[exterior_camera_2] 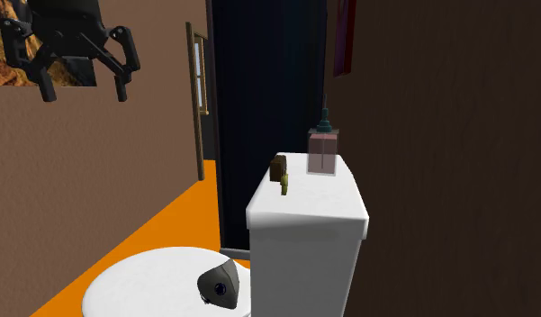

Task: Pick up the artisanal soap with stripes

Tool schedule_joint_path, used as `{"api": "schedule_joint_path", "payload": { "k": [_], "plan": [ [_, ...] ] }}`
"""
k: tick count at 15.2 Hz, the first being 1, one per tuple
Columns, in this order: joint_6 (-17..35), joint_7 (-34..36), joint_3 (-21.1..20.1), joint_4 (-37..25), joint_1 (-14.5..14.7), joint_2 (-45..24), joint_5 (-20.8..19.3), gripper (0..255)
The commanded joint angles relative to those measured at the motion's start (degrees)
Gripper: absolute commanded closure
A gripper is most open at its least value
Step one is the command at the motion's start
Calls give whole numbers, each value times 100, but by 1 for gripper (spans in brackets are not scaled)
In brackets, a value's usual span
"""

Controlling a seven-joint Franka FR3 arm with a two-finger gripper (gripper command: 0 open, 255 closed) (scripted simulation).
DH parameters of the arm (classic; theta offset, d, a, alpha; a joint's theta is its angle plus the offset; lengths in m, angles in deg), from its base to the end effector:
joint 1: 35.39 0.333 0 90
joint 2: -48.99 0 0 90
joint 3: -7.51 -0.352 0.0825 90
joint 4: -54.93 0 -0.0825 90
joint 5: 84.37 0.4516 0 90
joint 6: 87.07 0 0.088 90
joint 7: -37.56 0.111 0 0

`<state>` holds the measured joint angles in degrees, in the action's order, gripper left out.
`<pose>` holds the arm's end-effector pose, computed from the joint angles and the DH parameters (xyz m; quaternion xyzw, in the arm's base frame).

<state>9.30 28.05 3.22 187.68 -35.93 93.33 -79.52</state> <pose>0.3636 0.0406 0.6387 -0.9920 -0.1046 -0.0695 0.0120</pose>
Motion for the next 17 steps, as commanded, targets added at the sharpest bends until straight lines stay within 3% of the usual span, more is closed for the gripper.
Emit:
{"api": "schedule_joint_path", "payload": {
  "k": [1, 17],
  "plan": [
    [0, 0, 0, 0, 0, 0, 0, 0],
    [1172, 210, 555, -1412, -807, -2989, -504, 0]
  ]
}}
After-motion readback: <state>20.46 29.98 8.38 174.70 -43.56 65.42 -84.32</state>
